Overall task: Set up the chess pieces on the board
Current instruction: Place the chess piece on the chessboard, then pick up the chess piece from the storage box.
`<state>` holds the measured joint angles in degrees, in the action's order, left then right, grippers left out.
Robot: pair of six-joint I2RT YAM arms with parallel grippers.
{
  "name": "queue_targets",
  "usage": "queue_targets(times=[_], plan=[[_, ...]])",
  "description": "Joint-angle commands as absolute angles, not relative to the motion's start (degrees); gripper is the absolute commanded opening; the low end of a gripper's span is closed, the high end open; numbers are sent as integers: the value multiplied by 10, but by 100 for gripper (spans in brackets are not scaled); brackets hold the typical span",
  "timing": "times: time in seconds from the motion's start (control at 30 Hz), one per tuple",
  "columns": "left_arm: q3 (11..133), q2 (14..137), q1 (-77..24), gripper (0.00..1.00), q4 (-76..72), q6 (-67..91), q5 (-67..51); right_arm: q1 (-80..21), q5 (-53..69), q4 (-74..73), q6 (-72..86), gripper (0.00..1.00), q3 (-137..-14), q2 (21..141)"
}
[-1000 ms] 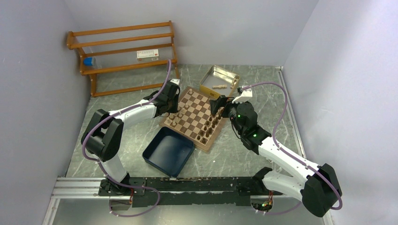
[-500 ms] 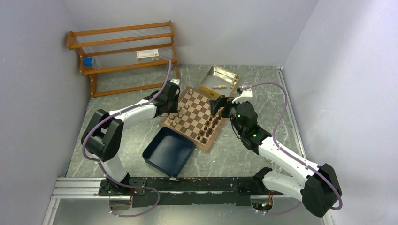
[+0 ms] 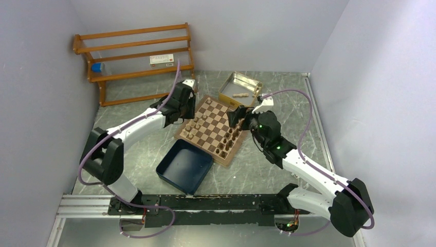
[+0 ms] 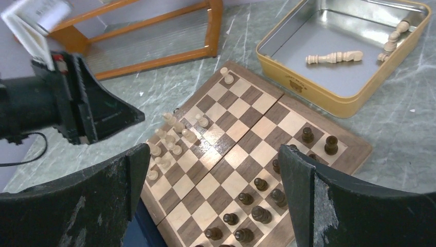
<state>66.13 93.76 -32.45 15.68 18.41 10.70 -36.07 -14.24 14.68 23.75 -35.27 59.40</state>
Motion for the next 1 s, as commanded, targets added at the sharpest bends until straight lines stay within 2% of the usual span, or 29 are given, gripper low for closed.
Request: queue_targets(times=[0.0,0.17,0.23,0.3,0.4,0.5,0.57,0.63,0.67,0.73,0.97], plan=[[702,883,-321,41,181,176,85,-360,-119,135,240,99,-382,615],[719,816,-321,49,209,146,54,-359,-122,107,241,93,-429,666],[719,796,-322,54,225,134,38,-358,-145,100,221,90,-447,684],[710,776,-322,66,231,123,17,-350,-159,99,196,87,-465,705],[682,744,-322,71,236,114,-1,-325,-167,98,163,81,-495,751],[650,709,-321,72,237,102,-16,-304,-173,102,130,66,-522,800],[630,688,-321,77,240,101,-14,-287,-165,94,97,57,-548,838],[607,666,-321,95,235,96,-12,-274,-164,82,47,47,-583,880],[597,656,-320,97,234,93,-7,-267,-164,76,20,45,-602,903],[578,639,-321,98,231,88,-1,-244,-150,58,-38,42,-650,944],[547,614,-321,98,224,74,-1,-176,-55,-28,-159,42,-807,1097]])
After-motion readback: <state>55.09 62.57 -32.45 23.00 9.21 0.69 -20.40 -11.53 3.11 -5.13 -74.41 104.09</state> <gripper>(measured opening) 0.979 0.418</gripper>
